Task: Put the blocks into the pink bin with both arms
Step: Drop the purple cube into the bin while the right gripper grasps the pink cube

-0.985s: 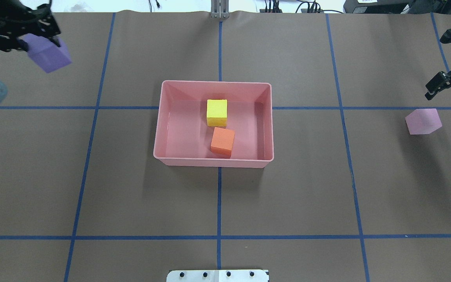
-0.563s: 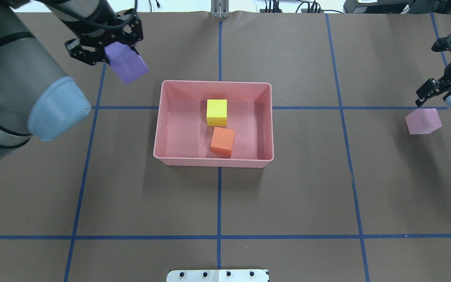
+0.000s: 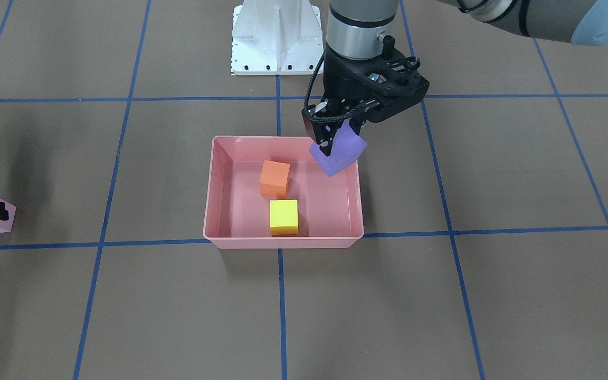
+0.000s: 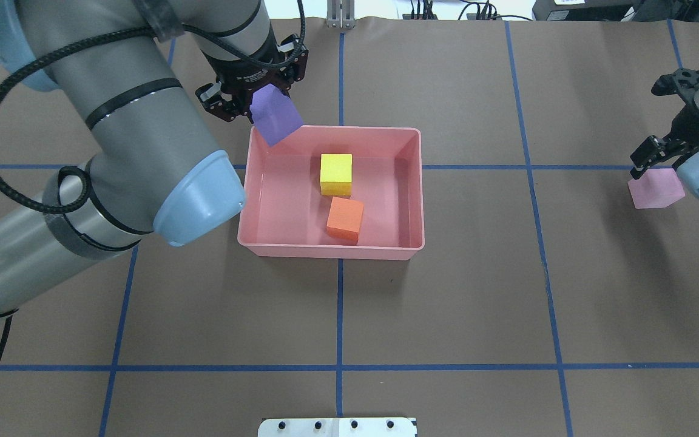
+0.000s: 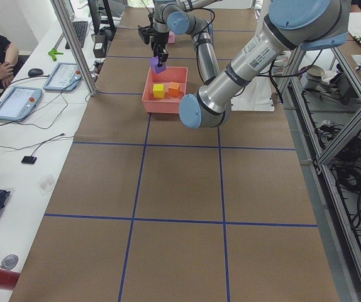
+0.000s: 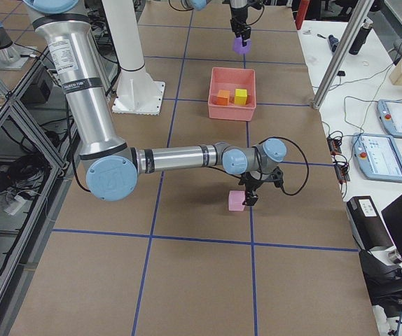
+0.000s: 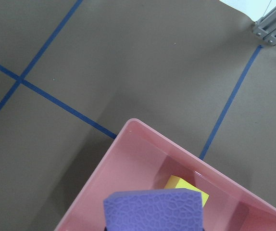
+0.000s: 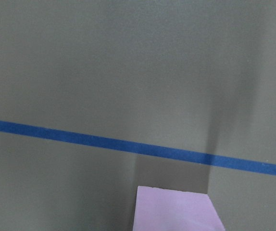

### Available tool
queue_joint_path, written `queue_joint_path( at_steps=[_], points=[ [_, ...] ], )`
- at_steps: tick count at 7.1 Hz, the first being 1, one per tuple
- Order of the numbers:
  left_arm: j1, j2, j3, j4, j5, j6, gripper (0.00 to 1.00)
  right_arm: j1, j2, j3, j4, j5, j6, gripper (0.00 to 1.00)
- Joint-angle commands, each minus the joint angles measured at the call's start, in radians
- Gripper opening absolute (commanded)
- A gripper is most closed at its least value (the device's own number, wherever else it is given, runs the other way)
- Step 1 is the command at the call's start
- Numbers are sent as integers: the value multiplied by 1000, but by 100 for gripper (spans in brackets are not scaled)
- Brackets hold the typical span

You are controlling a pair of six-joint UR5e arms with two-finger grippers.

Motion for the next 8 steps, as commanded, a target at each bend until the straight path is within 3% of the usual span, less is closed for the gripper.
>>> queue_joint_path(
  at_steps=[1, 8],
  points=[
    [52, -20, 26, -7, 45, -42, 0, -1, -13, 10, 1, 2, -11, 100],
    [98, -20, 69, -47, 93, -58, 0, 4, -75, 58, 1, 2, -17, 100]
  ],
)
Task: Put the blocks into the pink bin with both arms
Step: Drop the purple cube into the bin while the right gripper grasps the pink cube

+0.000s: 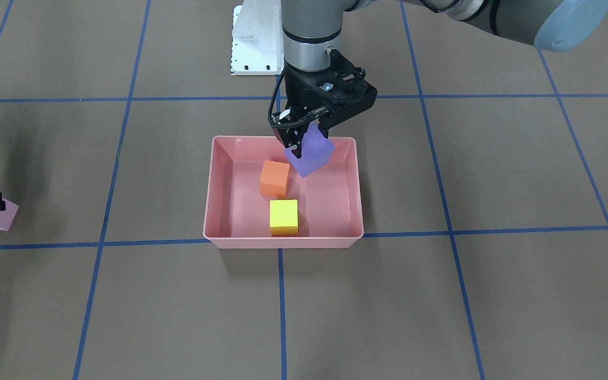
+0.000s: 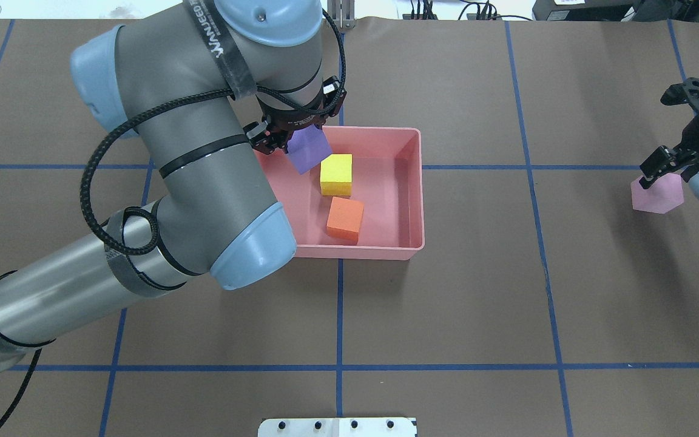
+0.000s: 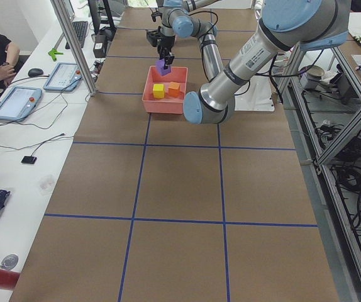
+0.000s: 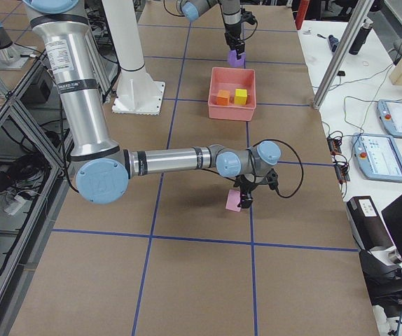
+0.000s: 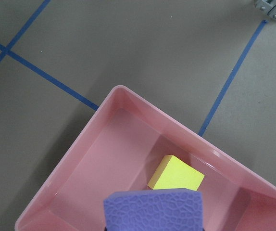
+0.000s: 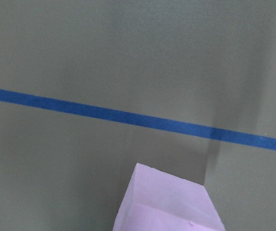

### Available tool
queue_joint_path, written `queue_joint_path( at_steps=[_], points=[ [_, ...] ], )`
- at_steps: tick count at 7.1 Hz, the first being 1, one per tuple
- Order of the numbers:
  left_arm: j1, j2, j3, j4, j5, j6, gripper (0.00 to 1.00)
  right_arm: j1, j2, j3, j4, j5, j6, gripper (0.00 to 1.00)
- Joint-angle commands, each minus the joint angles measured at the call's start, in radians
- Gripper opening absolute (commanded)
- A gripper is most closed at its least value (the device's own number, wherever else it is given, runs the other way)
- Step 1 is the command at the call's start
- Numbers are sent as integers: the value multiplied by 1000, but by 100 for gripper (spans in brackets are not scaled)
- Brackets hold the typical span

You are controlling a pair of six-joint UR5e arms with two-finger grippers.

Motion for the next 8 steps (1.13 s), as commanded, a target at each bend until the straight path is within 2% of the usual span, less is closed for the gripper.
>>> queue_joint_path(
  at_steps=[1, 3, 4, 7, 8],
  points=[
    [3, -2, 10, -10, 4, 0, 0, -2, -23, 7, 1, -6, 1, 100],
    [6, -12, 13, -13, 4, -2, 0, -3, -20, 7, -1, -11, 15, 100],
    [6, -29, 48, -39, 4, -8, 0, -5, -20, 6, 0, -11, 17, 100],
    [23, -74, 205, -194, 36, -90, 0, -6, -17, 4, -1, -11, 18, 100],
    [49, -110, 261, -211, 83, -94, 0, -8, -14, 4, -1, -11, 18, 100]
  ],
)
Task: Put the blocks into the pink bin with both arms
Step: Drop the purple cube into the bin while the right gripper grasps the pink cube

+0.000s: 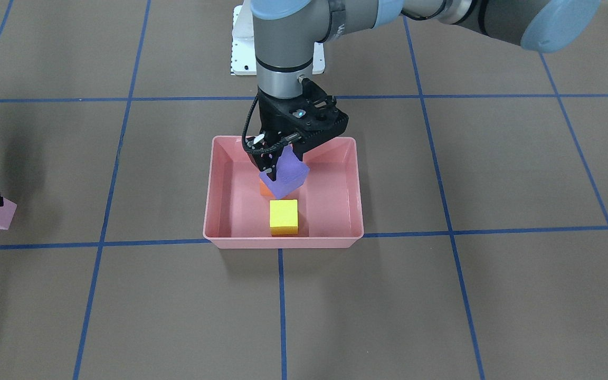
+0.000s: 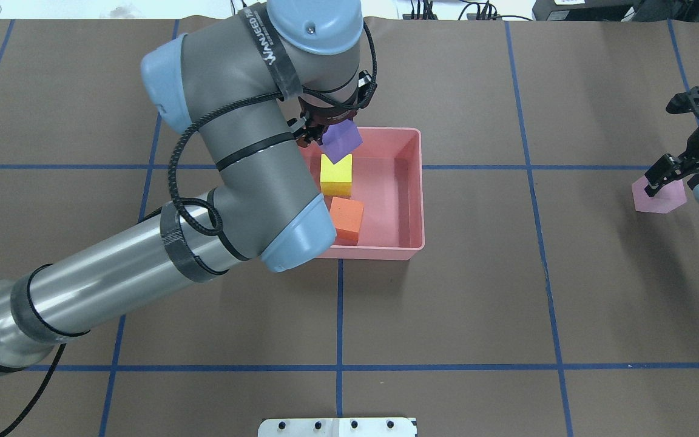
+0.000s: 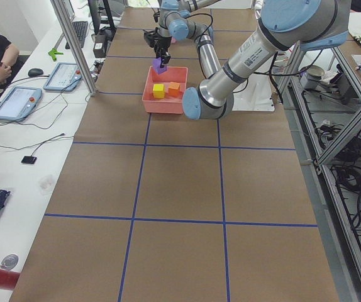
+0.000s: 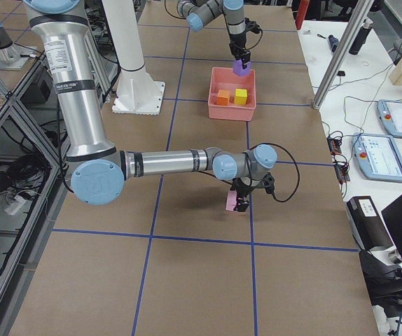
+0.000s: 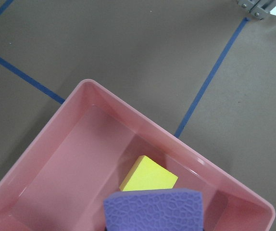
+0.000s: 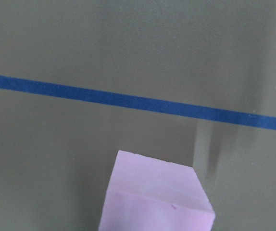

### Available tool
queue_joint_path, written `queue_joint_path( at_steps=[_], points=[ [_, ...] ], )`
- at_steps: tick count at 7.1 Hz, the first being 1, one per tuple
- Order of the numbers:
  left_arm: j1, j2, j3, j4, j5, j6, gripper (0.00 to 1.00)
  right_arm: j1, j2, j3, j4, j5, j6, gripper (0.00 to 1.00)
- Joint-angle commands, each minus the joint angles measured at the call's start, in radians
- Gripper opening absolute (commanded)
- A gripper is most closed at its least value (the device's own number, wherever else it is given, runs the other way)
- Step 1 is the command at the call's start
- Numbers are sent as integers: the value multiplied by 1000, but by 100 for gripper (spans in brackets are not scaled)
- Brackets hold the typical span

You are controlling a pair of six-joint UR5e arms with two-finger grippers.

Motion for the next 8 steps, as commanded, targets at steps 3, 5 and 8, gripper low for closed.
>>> queue_joint_path(
  at_steps=[3, 5, 8],
  points=[
    [76, -38, 118, -88, 91, -15, 99, 2, 2, 6, 3, 1, -15, 1],
    [90, -39, 113, -85, 131, -13, 100, 2, 5, 26, 1, 1, -14, 0],
    [64, -36, 48, -74, 128, 20, 100, 101, 2, 164, -16, 48, -11, 0]
  ],
)
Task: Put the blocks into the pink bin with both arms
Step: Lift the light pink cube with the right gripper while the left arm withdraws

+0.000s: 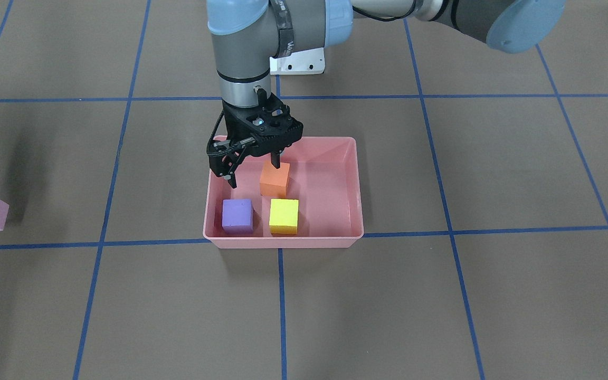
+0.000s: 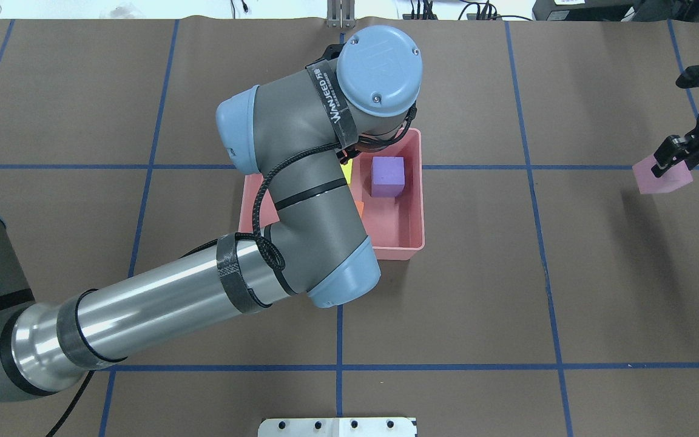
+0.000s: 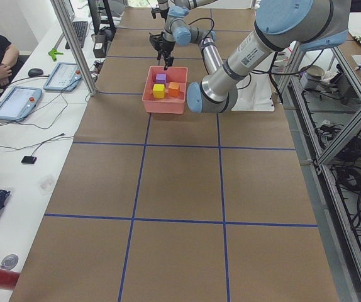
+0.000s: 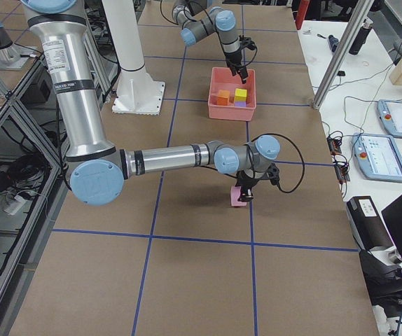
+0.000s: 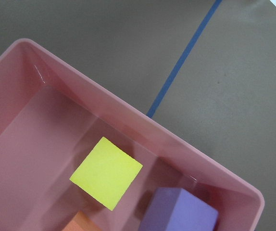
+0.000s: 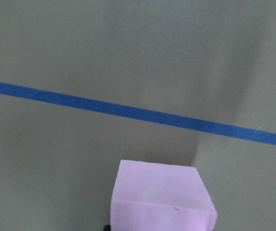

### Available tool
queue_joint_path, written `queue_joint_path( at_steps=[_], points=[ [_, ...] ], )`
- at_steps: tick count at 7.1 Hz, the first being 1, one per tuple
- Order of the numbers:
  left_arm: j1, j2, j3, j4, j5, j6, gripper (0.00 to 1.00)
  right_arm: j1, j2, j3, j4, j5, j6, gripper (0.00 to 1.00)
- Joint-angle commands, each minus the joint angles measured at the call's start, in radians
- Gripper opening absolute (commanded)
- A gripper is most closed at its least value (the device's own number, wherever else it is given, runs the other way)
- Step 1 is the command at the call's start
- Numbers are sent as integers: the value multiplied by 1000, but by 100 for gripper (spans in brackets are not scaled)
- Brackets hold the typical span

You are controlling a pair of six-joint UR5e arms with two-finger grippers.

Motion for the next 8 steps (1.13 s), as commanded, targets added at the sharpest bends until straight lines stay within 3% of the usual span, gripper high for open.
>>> queue_joint_path(
  at_steps=[1, 3, 5, 6, 8],
  points=[
    [-26, 21, -57, 50, -4, 113, 100, 92, 11, 62, -7, 142, 10, 0],
    [-107, 136, -216, 135, -72, 313, 100, 124, 65, 88, -8, 241, 87, 0],
    [-277, 345, -346, 134, -273, 634, 100, 87, 190, 107, -7, 299, 326, 0],
    [-310, 434, -413, 131, -280, 753, 100, 28, 238, 139, -3, 297, 467, 0],
    [-388, 533, -432, 83, -284, 850, 100, -97, 362, 153, 4, 269, 684, 0]
  ],
)
